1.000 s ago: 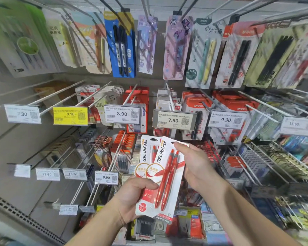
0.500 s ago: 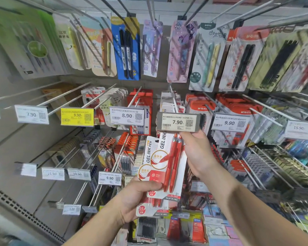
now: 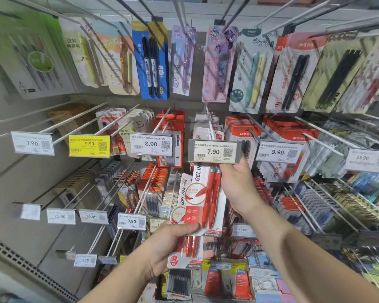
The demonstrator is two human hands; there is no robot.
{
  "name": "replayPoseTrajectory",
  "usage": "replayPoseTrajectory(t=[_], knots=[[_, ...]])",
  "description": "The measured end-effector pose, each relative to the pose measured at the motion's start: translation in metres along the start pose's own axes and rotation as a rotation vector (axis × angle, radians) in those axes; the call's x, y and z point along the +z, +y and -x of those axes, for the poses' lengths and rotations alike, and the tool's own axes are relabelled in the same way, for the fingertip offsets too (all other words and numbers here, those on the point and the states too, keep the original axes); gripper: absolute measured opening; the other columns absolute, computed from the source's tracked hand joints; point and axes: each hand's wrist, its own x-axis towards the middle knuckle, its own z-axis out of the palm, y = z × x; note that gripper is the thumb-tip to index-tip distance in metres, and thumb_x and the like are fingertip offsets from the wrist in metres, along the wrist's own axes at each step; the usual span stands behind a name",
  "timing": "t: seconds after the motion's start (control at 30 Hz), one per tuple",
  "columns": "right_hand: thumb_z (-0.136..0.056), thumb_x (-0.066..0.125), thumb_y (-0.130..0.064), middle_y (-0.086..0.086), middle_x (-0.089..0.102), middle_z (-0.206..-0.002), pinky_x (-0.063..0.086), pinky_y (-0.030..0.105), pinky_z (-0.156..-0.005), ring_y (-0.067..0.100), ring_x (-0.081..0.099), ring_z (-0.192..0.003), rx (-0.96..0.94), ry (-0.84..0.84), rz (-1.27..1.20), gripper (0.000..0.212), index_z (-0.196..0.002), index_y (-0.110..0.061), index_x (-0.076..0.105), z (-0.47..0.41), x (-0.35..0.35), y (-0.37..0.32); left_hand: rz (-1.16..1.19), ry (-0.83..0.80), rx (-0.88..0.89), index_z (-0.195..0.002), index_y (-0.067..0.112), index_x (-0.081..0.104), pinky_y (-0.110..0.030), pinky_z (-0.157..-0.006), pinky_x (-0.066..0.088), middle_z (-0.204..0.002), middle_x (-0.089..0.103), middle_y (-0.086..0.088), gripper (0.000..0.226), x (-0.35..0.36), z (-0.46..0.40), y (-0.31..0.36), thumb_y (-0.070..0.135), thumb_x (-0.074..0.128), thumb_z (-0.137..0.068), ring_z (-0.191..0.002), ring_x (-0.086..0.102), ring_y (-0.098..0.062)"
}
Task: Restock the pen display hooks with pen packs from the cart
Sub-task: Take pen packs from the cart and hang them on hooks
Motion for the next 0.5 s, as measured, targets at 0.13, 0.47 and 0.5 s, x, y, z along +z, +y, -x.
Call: replayPoseTrajectory(t=[0.13,0.47,0.5], knots=[[-0.103,0.058,-0.018,-0.013,0.075,-0.116,0.051,0.043,-0.108,0.008,0.067,-0.116,0.077,-0.005,-0.039,0.024,-0.123,-0.028,0.068,-0.007,0.000,0.001,0.019,0.023,-0.001,-0.116,-0.012,0.071,-0.071,-0.088,0.052,-0.122,0.065,-0.038,0.041,-0.001,-0.003,-0.001,-0.005,0.078,-0.076,-0.097,0.074,-0.047],[-0.096,0.065,-0.051,-0.008,0.074,-0.123,0.049,0.048,-0.109,0.017,0.067,-0.120,0.035,-0.179,0.046,0.042,-0.131,-0.027,0.067,0.012,-0.014,0.024,0.002,0.030,-0.009,-0.111,-0.010,0.074,-0.065,-0.083,0.059,-0.119,0.067,-0.037,0.045,-0.003,-0.005,0.001,-0.002,0.083,-0.068,-0.093,0.075,-0.044],[-0.098,0.065,-0.045,-0.009,0.075,-0.121,0.049,0.047,-0.108,0.017,0.068,-0.118,0.018,-0.164,0.055,0.036,-0.129,-0.028,0.068,0.009,-0.015,0.026,0.008,0.030,-0.010,-0.107,-0.010,0.075,-0.063,-0.080,0.061,-0.114,0.069,-0.035,0.044,-0.004,-0.005,0.002,-0.003,0.085,-0.065,-0.091,0.076,-0.044]])
